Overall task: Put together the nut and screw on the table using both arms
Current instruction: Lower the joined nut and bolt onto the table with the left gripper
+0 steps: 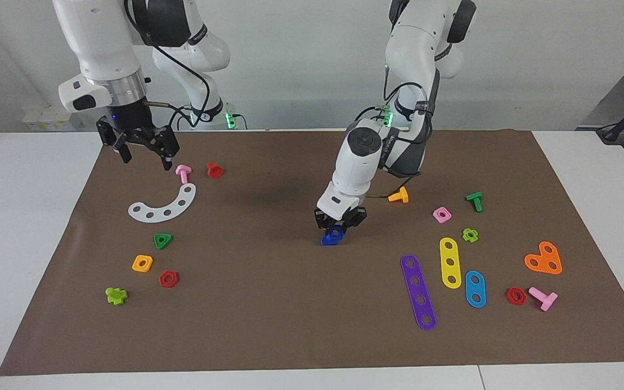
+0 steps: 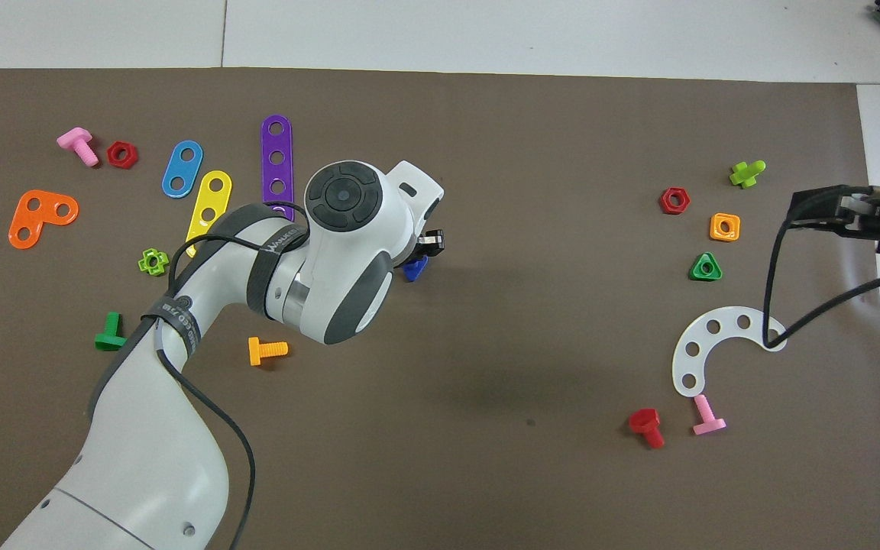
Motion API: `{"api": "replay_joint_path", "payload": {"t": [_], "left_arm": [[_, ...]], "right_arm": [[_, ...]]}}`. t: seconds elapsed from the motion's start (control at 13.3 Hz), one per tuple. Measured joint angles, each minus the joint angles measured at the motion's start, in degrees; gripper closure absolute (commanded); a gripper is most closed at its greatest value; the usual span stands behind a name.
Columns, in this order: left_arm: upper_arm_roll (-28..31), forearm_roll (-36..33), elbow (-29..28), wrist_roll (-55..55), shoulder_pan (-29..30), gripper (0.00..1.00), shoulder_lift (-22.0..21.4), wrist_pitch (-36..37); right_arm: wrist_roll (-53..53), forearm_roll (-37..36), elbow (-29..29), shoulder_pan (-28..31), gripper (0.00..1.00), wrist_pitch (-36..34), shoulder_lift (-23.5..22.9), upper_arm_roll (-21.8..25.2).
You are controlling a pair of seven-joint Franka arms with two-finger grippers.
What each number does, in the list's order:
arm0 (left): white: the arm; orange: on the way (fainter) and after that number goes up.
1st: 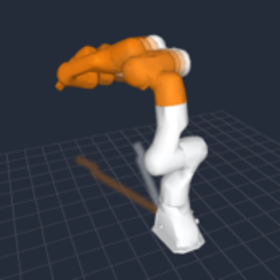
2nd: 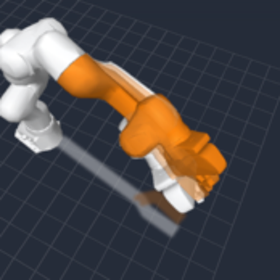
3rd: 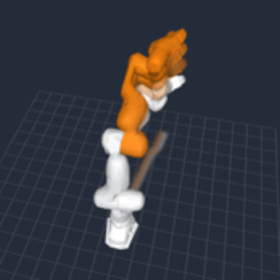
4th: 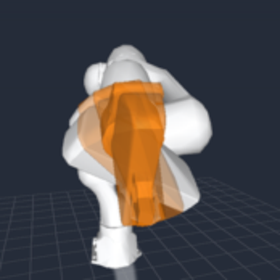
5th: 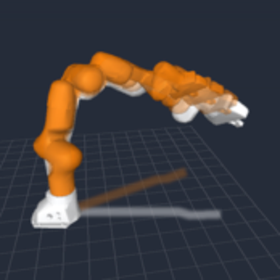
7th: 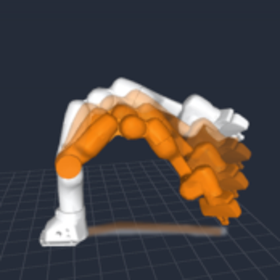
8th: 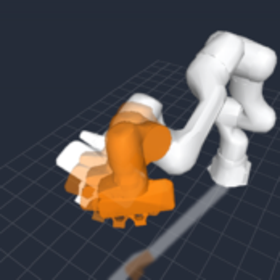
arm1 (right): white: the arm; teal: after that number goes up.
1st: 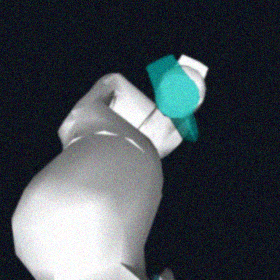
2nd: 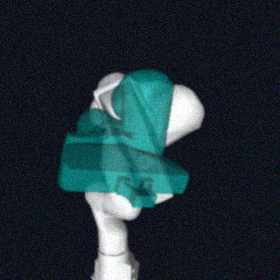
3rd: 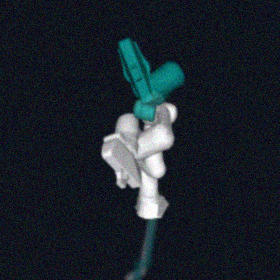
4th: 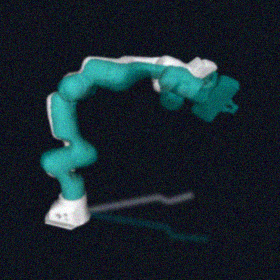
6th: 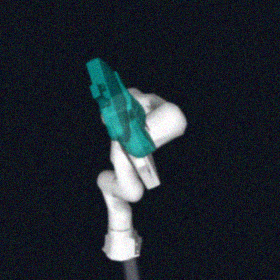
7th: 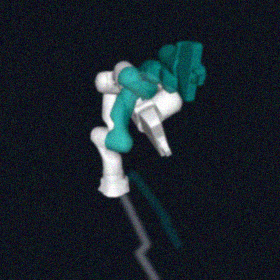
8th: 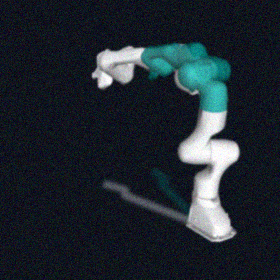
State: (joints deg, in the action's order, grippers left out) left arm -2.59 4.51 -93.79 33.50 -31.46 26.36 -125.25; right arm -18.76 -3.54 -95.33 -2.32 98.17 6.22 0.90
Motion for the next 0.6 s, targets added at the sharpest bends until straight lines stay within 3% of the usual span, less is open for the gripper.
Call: {"api": "replay_joint_path", "payload": {"t": [0.3,0.6], "left_arm": [[0.0,0.2,0.5,0.2,-0.6,1.00,0.6,1.2],[0.0,0.2,-0.7,0.5,-1.5,1.00,1.3,0.5]], "right_arm": [[6.8,1.2,0.3,2.3,0.00,-4.9,0.4,0.1],[11.6,1.2,0.3,2.2,0.00,-5.0,-1.2,0.1]]}}
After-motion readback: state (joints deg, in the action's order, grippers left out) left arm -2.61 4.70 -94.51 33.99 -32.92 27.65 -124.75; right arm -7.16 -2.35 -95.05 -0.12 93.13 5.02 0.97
